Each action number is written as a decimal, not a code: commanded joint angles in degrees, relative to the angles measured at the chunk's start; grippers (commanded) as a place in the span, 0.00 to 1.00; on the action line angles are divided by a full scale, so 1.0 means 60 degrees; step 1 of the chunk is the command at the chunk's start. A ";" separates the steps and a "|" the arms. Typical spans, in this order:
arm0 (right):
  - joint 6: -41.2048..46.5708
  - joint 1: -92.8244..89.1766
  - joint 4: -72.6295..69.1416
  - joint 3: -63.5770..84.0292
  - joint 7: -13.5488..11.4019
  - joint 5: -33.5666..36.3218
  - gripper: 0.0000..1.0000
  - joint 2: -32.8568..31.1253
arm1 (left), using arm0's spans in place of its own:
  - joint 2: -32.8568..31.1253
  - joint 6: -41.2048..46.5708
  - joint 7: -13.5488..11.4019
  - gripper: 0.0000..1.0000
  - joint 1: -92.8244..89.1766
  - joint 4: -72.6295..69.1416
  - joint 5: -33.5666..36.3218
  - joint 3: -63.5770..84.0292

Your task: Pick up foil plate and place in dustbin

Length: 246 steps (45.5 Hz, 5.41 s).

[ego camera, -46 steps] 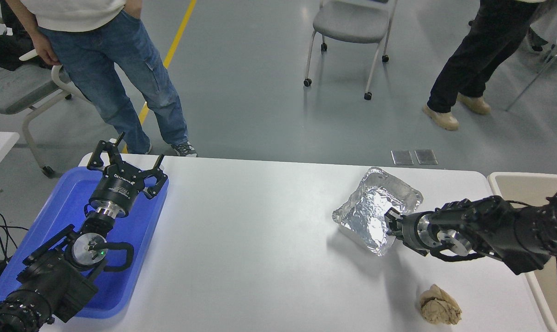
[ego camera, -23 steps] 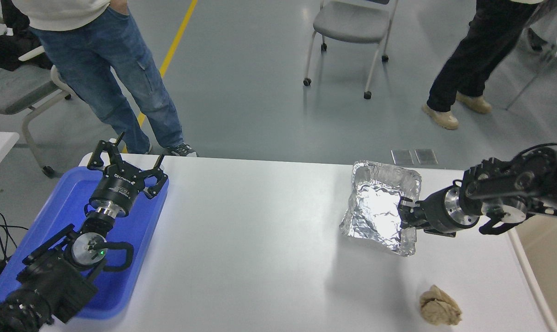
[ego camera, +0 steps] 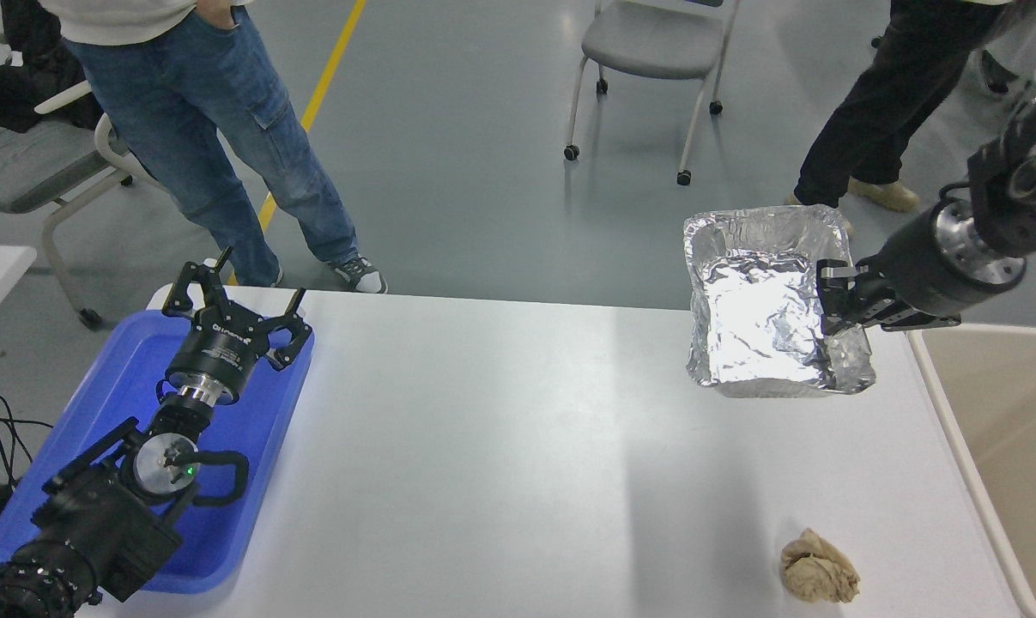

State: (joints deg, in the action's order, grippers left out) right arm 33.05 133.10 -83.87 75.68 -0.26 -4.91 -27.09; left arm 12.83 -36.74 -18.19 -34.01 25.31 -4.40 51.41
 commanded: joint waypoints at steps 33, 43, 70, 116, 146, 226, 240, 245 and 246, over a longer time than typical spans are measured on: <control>0.0658 0.1269 0.0691 0.3278 -0.0001 -0.0076 0.00 -0.1943 | 0.0000 0.0000 0.0000 1.00 -0.0001 0.0000 0.0001 -0.0014; 0.0658 0.1225 0.1775 0.4787 -0.0001 -0.0076 0.00 -0.3042 | 0.0000 0.0000 0.0000 1.00 0.0014 0.0000 0.0001 -0.0014; -0.3324 -0.8850 0.7459 -0.2063 -0.0001 0.0027 0.00 -0.5006 | 0.0000 0.0000 0.0000 1.00 0.0014 0.0000 0.0001 -0.0014; -0.5918 -1.6573 1.3187 -0.7634 -0.0455 0.0100 0.00 -0.0597 | 0.0000 0.0000 0.0000 1.00 0.0014 0.0000 0.0001 -0.0014; -0.6314 -1.6603 1.3158 -0.7897 -0.0748 -0.0046 0.20 -0.0757 | 0.0000 0.0000 0.0000 1.00 0.0014 0.0000 0.0001 -0.0014; 0.1991 -0.4390 0.2172 -0.1701 -0.0734 -0.2962 1.00 -0.2269 | 0.0000 0.0000 0.0000 1.00 -0.0001 0.0000 0.0001 -0.0014; 0.1991 -0.2102 0.0956 -0.1803 -0.0734 -0.2727 1.00 -0.1139 | 0.0000 0.0015 0.0000 1.00 -0.0001 0.0000 0.0001 -0.0014; 0.1991 -0.1575 0.0926 -0.1833 -0.0719 -0.2713 1.00 -0.0729 | 0.0000 0.0015 0.0000 1.00 -0.0001 0.0000 0.0001 -0.0014; 0.1991 -0.1487 0.0912 -0.1862 -0.0719 -0.2698 1.00 -0.0656 | 0.0000 0.0015 0.0000 1.00 -0.0001 0.0000 0.0001 -0.0014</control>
State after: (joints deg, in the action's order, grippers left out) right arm 43.81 115.80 -76.15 64.69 -4.67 -21.52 -36.26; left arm 12.83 -36.74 -18.19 -34.01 25.31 -4.41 51.33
